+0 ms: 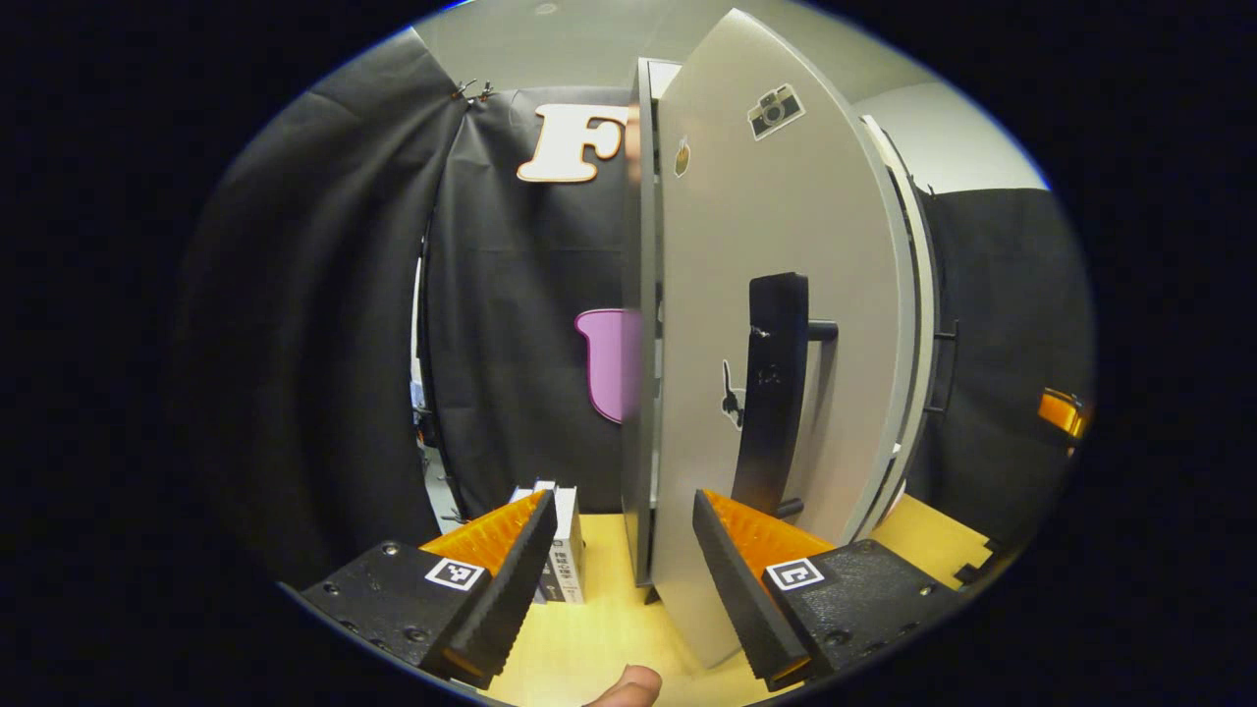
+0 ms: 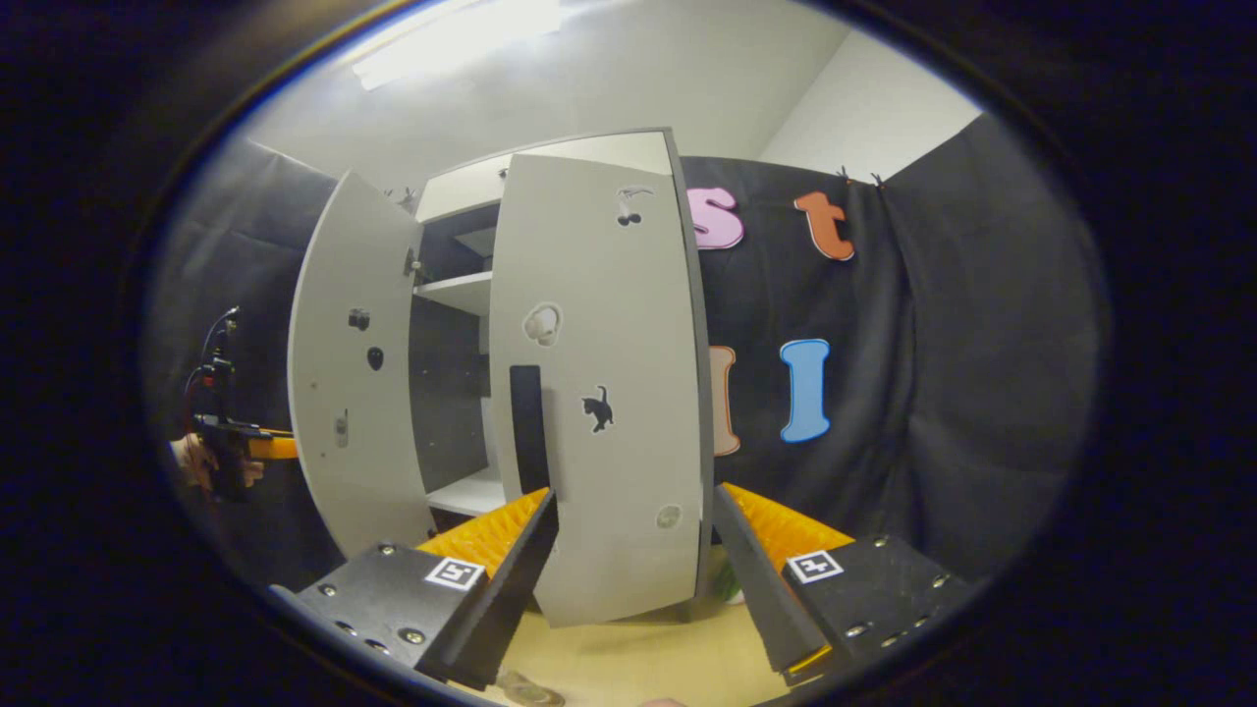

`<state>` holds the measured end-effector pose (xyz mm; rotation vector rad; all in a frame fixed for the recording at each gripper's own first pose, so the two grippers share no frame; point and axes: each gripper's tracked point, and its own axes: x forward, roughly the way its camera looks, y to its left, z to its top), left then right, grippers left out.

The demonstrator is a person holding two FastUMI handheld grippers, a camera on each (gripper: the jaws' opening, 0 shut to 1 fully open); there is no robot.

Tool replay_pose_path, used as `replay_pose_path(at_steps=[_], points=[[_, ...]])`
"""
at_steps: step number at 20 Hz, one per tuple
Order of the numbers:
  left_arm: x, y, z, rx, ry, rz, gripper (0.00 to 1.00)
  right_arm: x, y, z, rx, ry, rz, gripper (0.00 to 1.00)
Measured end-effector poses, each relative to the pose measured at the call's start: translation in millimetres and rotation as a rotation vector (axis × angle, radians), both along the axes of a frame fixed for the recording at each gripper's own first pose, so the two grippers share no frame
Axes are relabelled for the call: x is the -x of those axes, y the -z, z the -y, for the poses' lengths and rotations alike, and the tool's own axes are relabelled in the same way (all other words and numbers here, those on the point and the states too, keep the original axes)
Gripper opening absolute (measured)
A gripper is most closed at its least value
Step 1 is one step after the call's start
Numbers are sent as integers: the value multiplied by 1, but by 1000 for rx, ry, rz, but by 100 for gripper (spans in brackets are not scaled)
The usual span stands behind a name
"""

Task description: Grasp the bottle in the cabinet with the left hand and place it on the coaster, then close the right door with the right hand and the left door with the left hand.

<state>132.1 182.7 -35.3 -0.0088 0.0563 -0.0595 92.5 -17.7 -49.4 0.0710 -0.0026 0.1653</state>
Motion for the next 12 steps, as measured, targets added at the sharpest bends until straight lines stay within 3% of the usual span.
replay_pose_path(at_steps=[4, 5, 6, 7, 8, 12], points=[[-2, 0, 15, 8, -12, -2, 89, 15, 1, 17, 6, 30, -8, 96], [-4, 0, 19, 5, -7, -5, 86, 18, -1, 18, 1, 34, -6, 92], [-5, -1, 25, 6, -1, -6, 86, 21, -4, 19, -2, 33, 0, 96], [-7, -1, 31, 7, 5, -6, 89, 22, -6, 19, 2, 33, 10, 92], [-6, 0, 37, 2, 9, -2, 89, 23, -7, 21, 16, 41, 25, 96], [-10, -6, 42, -55, -50, 41, 89, 30, -4, 31, 26, 83, 28, 96]])
